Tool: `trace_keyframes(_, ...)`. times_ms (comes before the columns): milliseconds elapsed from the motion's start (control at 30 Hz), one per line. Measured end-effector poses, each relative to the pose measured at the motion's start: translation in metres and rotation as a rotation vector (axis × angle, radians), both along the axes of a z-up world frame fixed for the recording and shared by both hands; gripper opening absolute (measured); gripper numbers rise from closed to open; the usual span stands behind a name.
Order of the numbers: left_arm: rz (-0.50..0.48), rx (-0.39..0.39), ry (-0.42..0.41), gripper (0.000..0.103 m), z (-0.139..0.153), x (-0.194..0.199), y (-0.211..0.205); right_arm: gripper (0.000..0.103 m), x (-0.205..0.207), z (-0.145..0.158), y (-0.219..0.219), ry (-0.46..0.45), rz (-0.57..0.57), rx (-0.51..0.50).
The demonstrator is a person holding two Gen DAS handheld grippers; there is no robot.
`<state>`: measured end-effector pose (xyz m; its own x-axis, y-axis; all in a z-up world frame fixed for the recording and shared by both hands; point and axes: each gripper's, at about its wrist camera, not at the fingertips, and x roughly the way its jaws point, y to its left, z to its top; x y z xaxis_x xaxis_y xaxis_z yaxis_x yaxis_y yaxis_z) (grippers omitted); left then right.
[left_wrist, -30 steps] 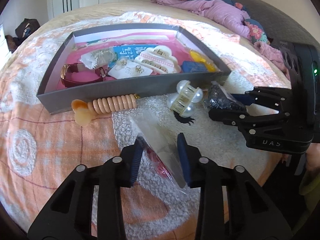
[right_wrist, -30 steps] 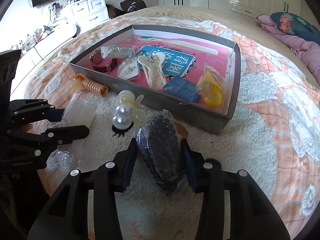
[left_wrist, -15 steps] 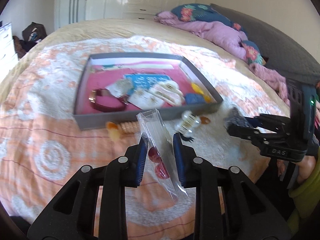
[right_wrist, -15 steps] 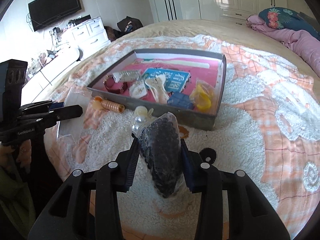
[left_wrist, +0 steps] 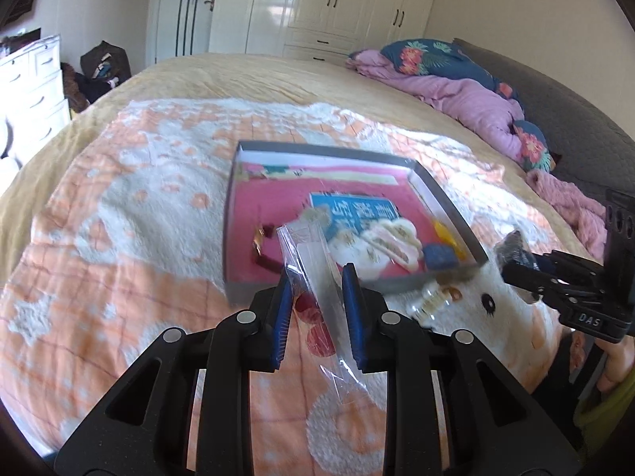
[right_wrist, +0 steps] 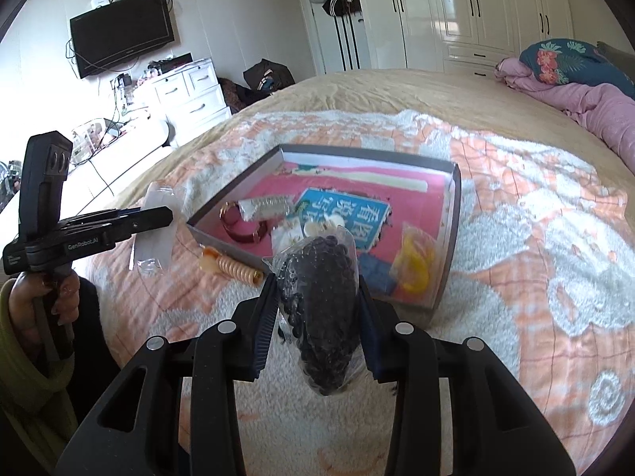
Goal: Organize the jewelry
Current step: 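Carry both bags over the grey box and lower them inside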
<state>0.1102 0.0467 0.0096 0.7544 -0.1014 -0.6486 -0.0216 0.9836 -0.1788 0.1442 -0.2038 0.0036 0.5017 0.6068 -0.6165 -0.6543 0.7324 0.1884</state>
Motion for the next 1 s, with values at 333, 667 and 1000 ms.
trace_keyframes(333,-0.004,0.023,-0.013,0.017,0.007,0.031,0.004,0.036,0.028,0.02,0.01,-0.045,-0.021,0.033)
trace_keyframes(667,-0.071,0.053,-0.008,0.017,0.006,0.07,-0.018,0.036,0.054,0.02,0.022,-0.045,-0.037,0.038)
trace_keyframes(1000,-0.137,0.065,0.037,0.015,-0.014,0.093,-0.036,0.036,0.069,0.009,0.031,-0.017,-0.045,0.035)
